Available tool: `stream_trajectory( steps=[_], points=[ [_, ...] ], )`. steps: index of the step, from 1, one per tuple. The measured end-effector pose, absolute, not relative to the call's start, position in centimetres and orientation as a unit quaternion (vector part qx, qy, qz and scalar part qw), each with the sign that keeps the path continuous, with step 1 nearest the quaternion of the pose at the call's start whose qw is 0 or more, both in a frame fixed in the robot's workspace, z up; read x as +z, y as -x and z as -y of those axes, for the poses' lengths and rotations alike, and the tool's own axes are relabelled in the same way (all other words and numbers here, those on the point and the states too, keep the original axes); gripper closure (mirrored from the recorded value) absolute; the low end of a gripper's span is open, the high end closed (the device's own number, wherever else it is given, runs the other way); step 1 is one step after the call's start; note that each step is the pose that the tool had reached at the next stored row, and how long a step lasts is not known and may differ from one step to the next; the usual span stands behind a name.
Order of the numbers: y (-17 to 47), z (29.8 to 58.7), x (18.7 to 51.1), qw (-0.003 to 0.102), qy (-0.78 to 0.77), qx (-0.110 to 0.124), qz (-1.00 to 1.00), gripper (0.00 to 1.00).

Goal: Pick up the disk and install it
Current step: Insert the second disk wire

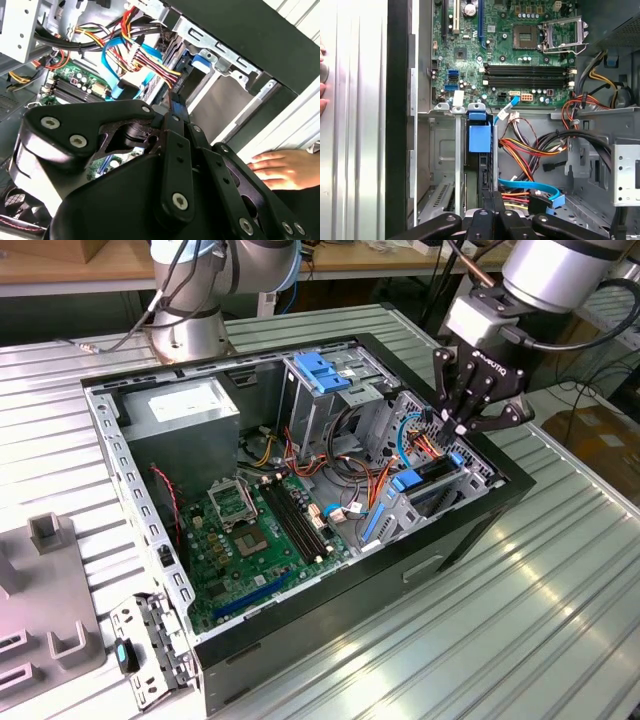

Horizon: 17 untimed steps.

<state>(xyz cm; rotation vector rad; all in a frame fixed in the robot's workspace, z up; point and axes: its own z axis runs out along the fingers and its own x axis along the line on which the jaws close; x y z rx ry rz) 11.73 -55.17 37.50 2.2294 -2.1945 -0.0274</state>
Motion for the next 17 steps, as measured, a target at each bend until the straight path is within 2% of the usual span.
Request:
stream_trajectory(
  steps=[17],
  points=[
    [-11.4,53.9,39.1,0.004,-0.713,-0.015,0.701,0.89]
  ],
)
